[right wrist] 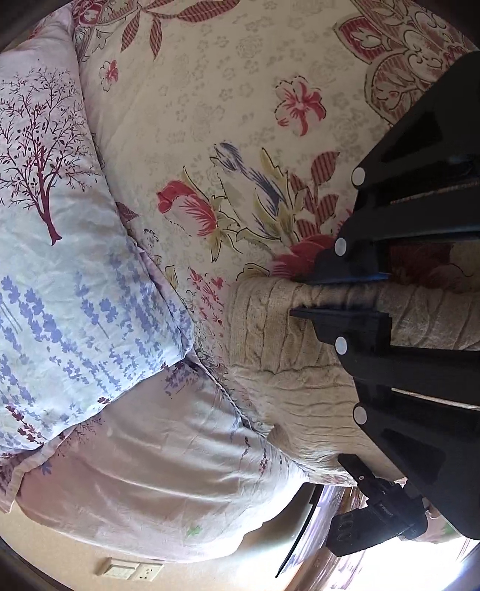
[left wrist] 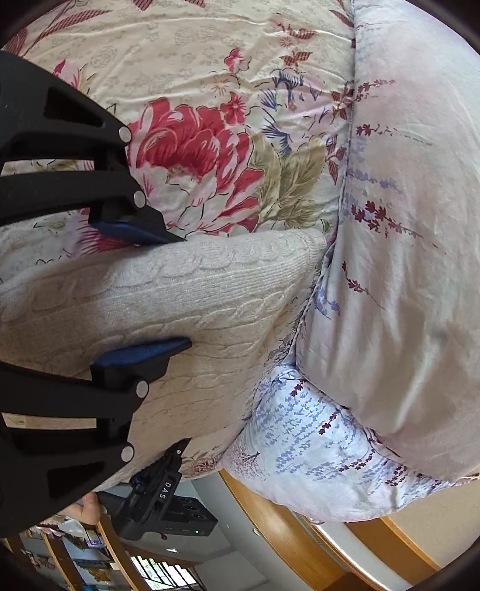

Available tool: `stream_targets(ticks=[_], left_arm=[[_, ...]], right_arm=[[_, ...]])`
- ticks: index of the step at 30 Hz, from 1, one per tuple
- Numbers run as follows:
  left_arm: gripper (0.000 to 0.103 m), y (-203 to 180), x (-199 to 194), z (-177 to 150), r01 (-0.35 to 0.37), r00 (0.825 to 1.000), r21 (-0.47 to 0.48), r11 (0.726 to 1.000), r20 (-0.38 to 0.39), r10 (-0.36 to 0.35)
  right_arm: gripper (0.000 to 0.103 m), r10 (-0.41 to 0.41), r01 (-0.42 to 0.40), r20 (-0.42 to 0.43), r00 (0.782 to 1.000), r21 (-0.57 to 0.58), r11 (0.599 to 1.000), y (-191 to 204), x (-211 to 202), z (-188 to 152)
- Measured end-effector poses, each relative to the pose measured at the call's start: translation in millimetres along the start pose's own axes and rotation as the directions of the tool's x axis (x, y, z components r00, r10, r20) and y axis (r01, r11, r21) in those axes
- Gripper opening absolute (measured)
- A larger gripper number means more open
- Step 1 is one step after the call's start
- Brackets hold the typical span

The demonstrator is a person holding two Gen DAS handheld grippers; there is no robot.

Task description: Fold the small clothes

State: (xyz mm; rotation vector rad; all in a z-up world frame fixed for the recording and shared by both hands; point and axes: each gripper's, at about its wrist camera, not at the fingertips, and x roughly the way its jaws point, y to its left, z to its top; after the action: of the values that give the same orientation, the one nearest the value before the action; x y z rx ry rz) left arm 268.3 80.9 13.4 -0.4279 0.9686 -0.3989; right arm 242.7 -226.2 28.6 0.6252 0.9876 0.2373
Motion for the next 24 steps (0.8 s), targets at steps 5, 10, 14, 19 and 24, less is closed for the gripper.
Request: stream_targets(ticks=[5,10,14,19,24], left_arm=[[0.058,11,-35,-19,0.079,0.997,-0.031,0.996,-0.003,-0.080],[0.064,15,-72,-62,0.100,0.995,-0.001,0.995,0.016,-0.100],[0.063,9,-70,-83,0.105,0.994,0.011,0.994,-0.014,-0.105],[0.021,8,-54,-91,0.099,0.994,0.019,0.995,-0.040,-0.099],[0.018,7,-54,-94,0.060,0.998,0.063,0.996,-0.040,-0.057]], right_arm=[[0.054,0.105,-0.105,-0.007,0.994,-0.050,0.993,4,-48,-24],[0.055,0.178,-0.177,-0.011,0.984,-0.138,0.974,1,-97,-69],[0.041,0.181,-0.185,-0.039,0.983,-0.174,0.967,8,-97,-92],[0.009,0.068,-0.067,-0.002,0.998,-0.222,0.973,14,-88,-100],[0.009,-0.012,0.013,0.006,1.000,-0.214,0.977,9,-81,-104]])
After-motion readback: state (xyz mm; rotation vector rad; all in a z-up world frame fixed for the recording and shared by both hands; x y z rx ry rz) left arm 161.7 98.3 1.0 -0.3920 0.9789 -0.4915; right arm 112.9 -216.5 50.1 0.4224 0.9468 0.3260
